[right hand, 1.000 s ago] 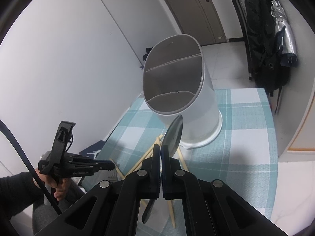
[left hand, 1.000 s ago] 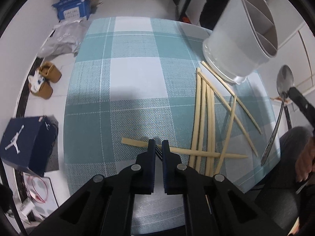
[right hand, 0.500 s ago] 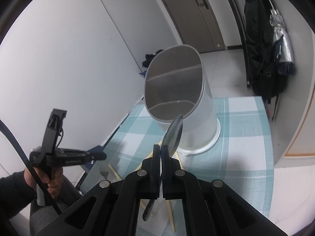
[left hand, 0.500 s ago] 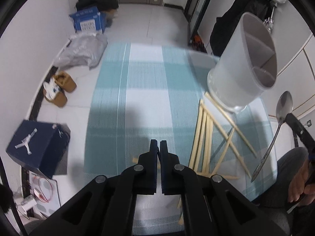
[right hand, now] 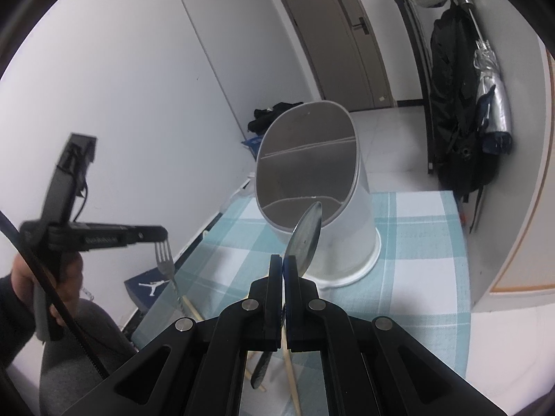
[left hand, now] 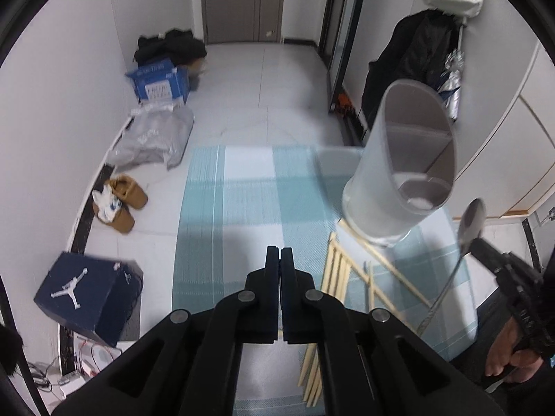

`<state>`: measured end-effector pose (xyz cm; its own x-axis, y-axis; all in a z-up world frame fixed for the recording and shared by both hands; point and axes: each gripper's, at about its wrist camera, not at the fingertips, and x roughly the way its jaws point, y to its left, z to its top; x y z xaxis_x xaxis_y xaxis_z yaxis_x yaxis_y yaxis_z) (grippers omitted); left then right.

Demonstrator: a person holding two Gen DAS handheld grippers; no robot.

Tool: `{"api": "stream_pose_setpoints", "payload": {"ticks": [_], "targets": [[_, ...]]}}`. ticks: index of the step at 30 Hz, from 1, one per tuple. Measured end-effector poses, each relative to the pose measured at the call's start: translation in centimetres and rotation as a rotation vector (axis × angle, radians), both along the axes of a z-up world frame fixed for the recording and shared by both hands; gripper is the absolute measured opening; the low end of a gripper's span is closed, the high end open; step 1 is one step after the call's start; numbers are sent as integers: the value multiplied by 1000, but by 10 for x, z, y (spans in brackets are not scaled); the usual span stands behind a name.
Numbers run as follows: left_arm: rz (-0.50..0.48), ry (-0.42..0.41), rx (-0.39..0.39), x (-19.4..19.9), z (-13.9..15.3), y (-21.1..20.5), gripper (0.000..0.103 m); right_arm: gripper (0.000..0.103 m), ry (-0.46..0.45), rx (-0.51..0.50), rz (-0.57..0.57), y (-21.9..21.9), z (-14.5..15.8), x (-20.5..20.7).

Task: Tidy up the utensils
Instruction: 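Lift the fork with the left gripper while the right gripper holds the spoon raised, then carry the spoon and fork over the white holder with both grippers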

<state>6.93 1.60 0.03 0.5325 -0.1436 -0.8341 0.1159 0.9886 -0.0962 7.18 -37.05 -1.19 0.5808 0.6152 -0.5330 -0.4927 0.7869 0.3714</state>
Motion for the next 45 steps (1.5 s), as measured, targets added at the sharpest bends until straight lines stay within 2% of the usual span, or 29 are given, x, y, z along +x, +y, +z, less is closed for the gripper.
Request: {"api": "stream_pose_setpoints", "payload": {"ticks": [5,14,20,27,34,42,45], "targets": [[-39,-102,29,-11,24,-16,0,1,-44,-17,-11,2,4,-4],[-118,-158,18,-16,52,-32,0,0,-189,-43,-45,2,29,-20],[-151,-219,-17,-10,91,-37,0,0,-259,-39,-69,-6,55,-21],[-180,-306,-36,7,133,-49,0,0,-366,-46,-87,-8,100,6],[-184,-329,-34,40,147,-56,0,0,-442,-48,-100,-3,128,44],[-173,-342,-63,72,154,-56,0,0,-475,-27,-130,5,134,87],[-175,-340,-52,82,150,-58,0,0,-478,-26,-154,9,130,100]]}}
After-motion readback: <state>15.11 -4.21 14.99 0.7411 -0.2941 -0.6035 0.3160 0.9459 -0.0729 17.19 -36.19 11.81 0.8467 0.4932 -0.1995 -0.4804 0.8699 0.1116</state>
